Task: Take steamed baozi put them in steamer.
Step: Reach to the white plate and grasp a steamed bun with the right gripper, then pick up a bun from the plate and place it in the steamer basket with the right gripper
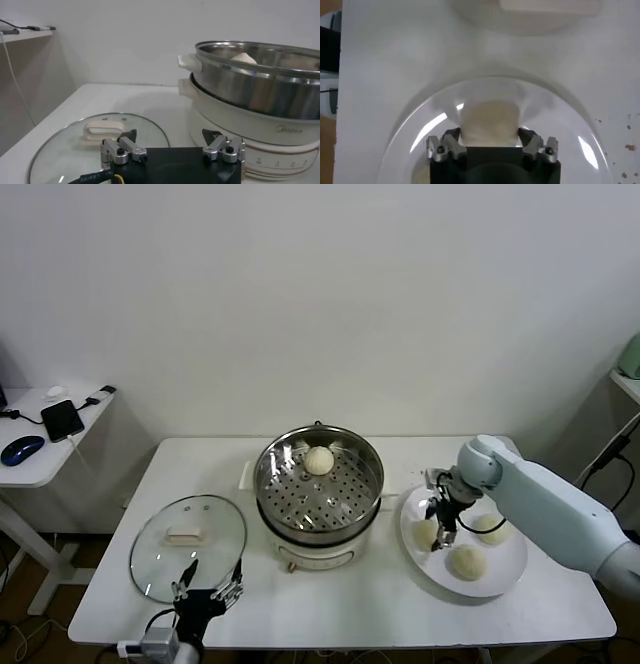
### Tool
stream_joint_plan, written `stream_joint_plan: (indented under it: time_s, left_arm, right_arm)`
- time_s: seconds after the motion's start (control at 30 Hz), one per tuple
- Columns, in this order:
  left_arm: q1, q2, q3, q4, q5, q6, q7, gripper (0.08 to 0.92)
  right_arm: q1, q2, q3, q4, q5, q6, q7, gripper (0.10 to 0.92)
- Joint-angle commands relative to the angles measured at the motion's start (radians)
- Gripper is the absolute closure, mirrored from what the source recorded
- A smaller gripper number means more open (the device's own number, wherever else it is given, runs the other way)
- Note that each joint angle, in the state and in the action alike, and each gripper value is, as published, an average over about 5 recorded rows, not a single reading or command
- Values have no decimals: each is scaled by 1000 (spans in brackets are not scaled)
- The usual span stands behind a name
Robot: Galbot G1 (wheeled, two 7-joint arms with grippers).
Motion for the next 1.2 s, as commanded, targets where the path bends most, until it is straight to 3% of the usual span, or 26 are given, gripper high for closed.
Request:
stream_joint_plan:
  time_s: [0.03, 0.3, 0.7, 0.9, 1.2]
  left_arm:
    - [3, -1, 1, -3, 3, 0, 0, 177]
    - [-1, -3, 2, -9, 4, -3, -4, 177]
    - [-8, 21, 6, -54, 38, 5, -6, 177]
    - [-12, 31, 9, -64, 35, 6, -7, 177]
    - [-14, 24, 13, -65, 36, -1, -13, 177]
  right_arm:
    - [0, 1, 2, -3, -1, 2, 1, 384]
    - [86, -27, -46, 25, 53, -14, -11, 455]
    - [585, -98, -347, 126, 346, -130, -110, 470]
    - [829, -2, -516, 89, 466, -157, -126, 471]
    - [831, 267, -538, 15, 583, -238, -103, 465]
